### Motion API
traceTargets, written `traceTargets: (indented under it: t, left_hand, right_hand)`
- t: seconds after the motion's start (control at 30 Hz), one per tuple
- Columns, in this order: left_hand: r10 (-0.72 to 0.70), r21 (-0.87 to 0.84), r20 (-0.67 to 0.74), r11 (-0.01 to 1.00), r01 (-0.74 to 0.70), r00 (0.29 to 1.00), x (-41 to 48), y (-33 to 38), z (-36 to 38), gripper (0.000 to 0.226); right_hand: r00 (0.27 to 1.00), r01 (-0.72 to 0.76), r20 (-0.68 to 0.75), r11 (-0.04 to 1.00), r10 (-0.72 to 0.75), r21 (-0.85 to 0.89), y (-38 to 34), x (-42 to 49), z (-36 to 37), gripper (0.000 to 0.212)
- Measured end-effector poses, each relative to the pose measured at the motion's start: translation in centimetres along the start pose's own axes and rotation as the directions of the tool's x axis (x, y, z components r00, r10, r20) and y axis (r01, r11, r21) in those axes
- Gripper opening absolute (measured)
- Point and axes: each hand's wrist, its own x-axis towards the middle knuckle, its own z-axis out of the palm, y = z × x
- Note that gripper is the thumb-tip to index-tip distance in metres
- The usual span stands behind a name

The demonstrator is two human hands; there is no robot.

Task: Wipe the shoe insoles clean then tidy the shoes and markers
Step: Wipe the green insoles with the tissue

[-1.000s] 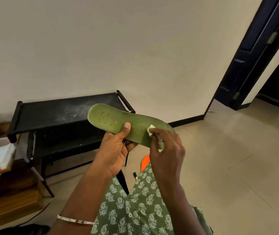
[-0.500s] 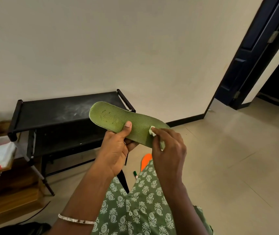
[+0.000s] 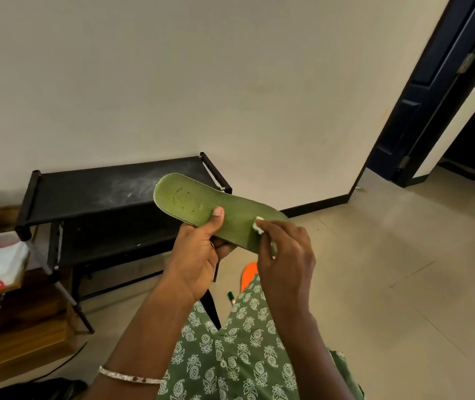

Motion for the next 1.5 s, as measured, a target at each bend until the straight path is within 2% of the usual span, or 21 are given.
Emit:
traceTargets:
  t: [0.13, 0.33, 0.47, 0.7, 0.8, 0.93, 1.2, 1.3, 1.4, 1.5]
  left_hand:
    - [-0.004, -0.001, 0.015, 1.000, 0.004, 1.000, 0.1, 0.0, 0.2, 0.023]
    - [0.009, 0.022, -0.004, 1.000, -0.009, 1.000, 0.2, -0.3, -0.2, 0.039]
    - [0.012, 0.037, 0.000, 0.999, -0.012, 1.000, 0.0, -0.3, -0.1, 0.039]
    - [0.013, 0.006, -0.013, 1.000, -0.013, 1.000, 0.0, 0.2, -0.1, 0.033]
    - [0.029, 0.032, 0.002, 0.999, -0.029, 1.000, 0.0, -0.5, 0.1, 0.030]
    - [0.042, 0.050, 0.037, 0.998, -0.044, 0.998, -0.2, -0.8, 0.2, 0.011]
    - [0.026, 0.035, 0.006, 0.999, -0.026, 1.000, 0.0, -0.3, 0.1, 0.021]
    - [0.024, 0.036, 0.023, 0.999, -0.025, 0.999, 0.0, -0.7, 0.3, 0.031]
    - [0.008, 0.003, 0.021, 1.000, -0.008, 1.000, -0.1, -1.2, 0.3, 0.025]
    - [0.002, 0.032, 0.026, 0.999, -0.003, 1.000, -0.2, -0.9, 0.1, 0.021]
  right_hand:
    - [0.999, -0.044, 0.004, 0.999, 0.044, 0.002, -0.3, -0.3, 0.2, 0.021]
    - [0.997, 0.081, -0.025, 0.994, -0.080, 0.071, -2.8, -1.1, 0.9, 0.018]
    - [0.989, 0.146, -0.009, 0.985, -0.146, 0.088, -2.9, -1.3, 0.9, 0.015]
    - [1.000, -0.013, -0.006, 0.999, 0.013, 0.048, 0.0, -0.3, 0.3, 0.019]
    - [0.999, 0.029, -0.027, 0.997, -0.028, 0.070, -1.7, -0.8, 0.3, 0.016]
    - [0.994, 0.107, 0.008, 0.989, -0.108, 0.100, -3.2, -1.3, 0.6, 0.015]
    - [0.999, -0.036, 0.004, 0.998, 0.036, 0.049, -0.6, -0.4, 0.1, 0.012]
    - [1.000, -0.001, -0.007, 0.998, 0.001, 0.055, -2.1, -0.6, 0.2, 0.012]
    - [0.998, 0.060, 0.017, 0.994, -0.062, 0.090, -3.9, -1.1, 0.3, 0.013]
    - [0.999, 0.020, 0.036, 0.995, -0.024, 0.095, -3.9, -1.1, 0.1, 0.018]
